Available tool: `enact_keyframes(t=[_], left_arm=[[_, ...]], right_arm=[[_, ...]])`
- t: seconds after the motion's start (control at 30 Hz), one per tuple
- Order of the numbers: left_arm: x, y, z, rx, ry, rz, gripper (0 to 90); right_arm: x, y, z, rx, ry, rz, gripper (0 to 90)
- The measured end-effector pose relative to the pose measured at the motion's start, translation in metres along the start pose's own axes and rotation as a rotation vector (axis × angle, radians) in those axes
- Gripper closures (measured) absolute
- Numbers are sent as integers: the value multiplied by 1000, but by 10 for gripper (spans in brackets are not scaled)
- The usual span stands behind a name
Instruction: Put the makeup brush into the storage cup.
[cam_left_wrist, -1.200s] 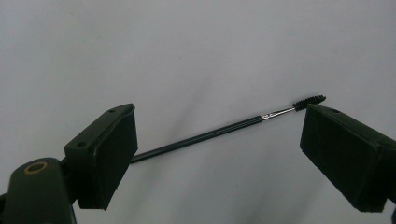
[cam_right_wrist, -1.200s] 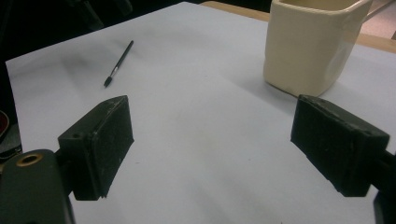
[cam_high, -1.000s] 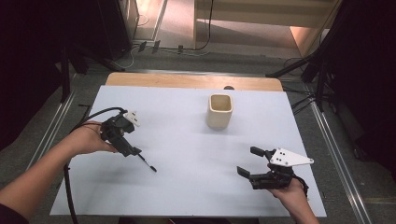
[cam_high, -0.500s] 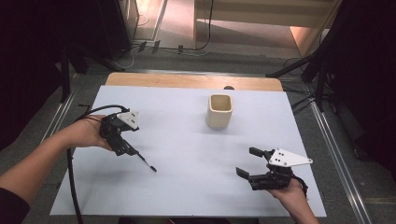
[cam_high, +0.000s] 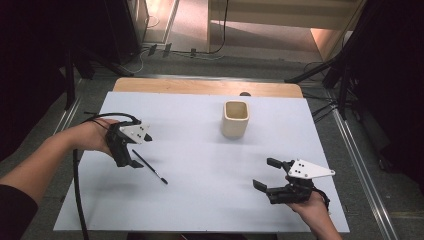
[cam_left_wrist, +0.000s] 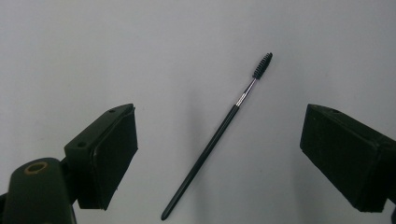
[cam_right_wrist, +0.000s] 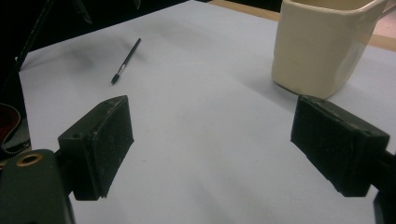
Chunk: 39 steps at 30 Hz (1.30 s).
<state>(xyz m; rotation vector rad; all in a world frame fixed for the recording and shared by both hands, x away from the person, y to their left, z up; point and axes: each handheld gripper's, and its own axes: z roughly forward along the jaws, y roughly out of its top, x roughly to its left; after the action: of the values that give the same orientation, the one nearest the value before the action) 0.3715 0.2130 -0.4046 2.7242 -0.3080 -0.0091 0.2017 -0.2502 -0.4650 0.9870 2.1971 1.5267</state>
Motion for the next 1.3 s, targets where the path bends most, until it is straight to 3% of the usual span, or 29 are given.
enact_keyframes(t=[0.07, 0.1, 0.2, 0.37, 0.47, 0.57, 0.63, 0.77, 1.1, 1.3], left_arm=[[-1, 2, 0, 22, -4, 82, 173], [-1, 2, 0, 22, -4, 82, 173], [-1, 4, 3, 62, -20, 151, 173], [2, 6, 4, 94, -15, 171, 174], [3, 8, 5, 96, -55, 179, 173], [3, 10, 7, 107, -62, 181, 173], [1, 12, 8, 112, -75, 203, 173], [4, 13, 10, 124, -100, 176, 173], [5, 13, 20, 158, -79, 220, 174], [4, 14, 28, 164, -100, 234, 174]], right_arm=[[-1, 0, 0, 2, -2, 1, 138], [-1, 0, 0, 3, -4, 0, 138], [-1, 0, 0, 1, -7, 3, 138], [-1, 0, 0, 1, -5, 5, 138], [-1, 0, 0, 3, -5, 3, 138], [-1, 0, 0, 1, -4, 5, 138], [-1, 0, -1, 0, -5, 8, 138], [-1, 0, -1, 0, -6, 8, 138], [-1, 0, -1, 2, -8, 3, 138], [-1, -1, 0, 7, -8, -3, 138]])
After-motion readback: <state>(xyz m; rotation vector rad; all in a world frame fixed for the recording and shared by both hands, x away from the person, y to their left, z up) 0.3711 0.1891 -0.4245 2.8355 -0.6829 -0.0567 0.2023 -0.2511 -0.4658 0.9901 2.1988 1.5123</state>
